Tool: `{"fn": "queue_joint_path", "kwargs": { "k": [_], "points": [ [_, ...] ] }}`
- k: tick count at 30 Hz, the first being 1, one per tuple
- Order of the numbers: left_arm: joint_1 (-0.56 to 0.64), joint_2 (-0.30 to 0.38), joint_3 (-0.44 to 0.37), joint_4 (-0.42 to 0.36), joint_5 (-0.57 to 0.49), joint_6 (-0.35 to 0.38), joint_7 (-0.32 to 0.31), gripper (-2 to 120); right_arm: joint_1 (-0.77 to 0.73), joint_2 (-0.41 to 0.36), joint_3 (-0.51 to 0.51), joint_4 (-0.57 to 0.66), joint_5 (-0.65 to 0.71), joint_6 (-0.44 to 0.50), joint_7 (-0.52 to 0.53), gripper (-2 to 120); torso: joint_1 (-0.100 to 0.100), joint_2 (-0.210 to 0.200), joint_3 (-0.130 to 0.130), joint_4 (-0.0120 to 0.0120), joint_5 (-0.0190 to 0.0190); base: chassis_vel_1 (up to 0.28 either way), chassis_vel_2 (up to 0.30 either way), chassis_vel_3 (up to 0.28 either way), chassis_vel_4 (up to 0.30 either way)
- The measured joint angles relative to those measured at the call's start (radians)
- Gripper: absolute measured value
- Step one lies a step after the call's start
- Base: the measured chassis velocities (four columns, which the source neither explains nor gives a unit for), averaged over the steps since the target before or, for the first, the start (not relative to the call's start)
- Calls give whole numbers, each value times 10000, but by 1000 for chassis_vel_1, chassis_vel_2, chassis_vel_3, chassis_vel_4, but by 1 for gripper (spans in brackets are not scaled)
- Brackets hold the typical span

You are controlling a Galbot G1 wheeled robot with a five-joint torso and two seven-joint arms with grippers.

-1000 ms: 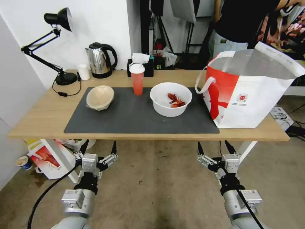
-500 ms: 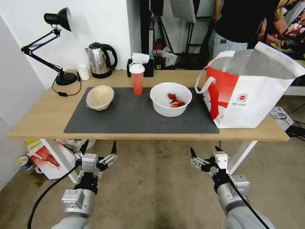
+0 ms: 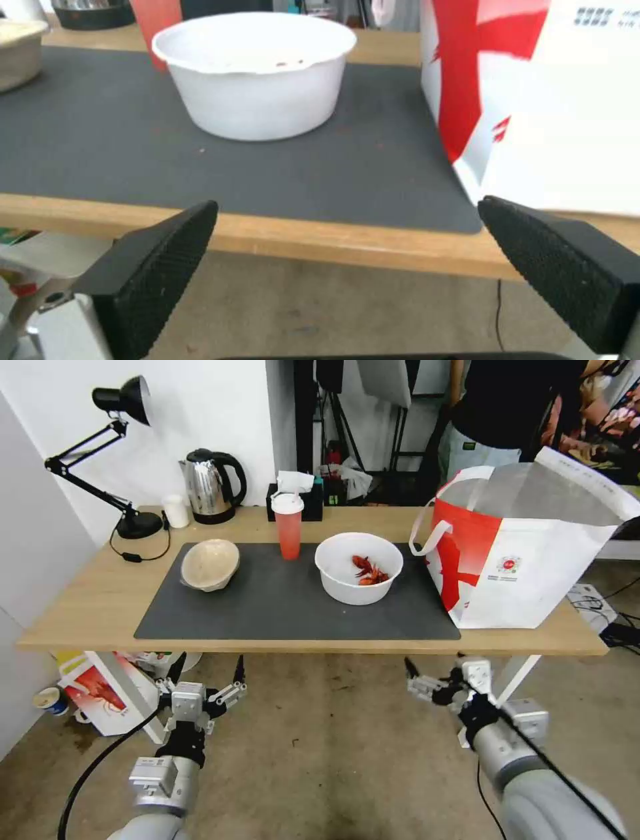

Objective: Pick up the trash from the table and place it into the takeout bag.

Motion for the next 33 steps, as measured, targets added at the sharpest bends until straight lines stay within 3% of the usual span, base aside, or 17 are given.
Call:
{"fn": "queue_joint_path", "kwargs": {
  "k": [10, 18, 23, 29, 31, 33],
  "points": [
    [0, 0, 0, 0, 0, 0, 0, 100, -41, -269, 310, 178, 234, 36, 7, 100, 0, 0, 1, 0, 2, 0, 0, 0, 0],
    [0, 0, 0, 0, 0, 0, 0, 100, 423, -806, 479, 148, 798, 1112, -632, 100, 0, 0, 0, -1, 1, 0, 0, 0, 0],
    [0, -2, -1, 0, 1, 0, -2, 100, 1856, -2115, 516, -675, 1645, 2155, -1607, 100, 1, -1, 0, 2, 5, 0, 0, 0, 0],
    [0, 0, 0, 0, 1, 0, 0, 100, 3774, -3855, 43, -1346, 2951, 2187, -1579, 100, 1, -1, 1, 2, 2, 0, 0, 0, 0],
    [0, 0, 0, 0, 1, 0, 0, 100, 3980, -4012, -41, -1414, 3131, 2124, -1543, 100, 1, 0, 1, 1, 2, 0, 0, 0, 0],
    [0, 0, 0, 0, 0, 0, 0, 100, 6103, -5133, -1282, -2217, 4647, 1819, -1558, 100, 1, 0, 2, 2, 1, 0, 0, 0, 0]
  ]
}}
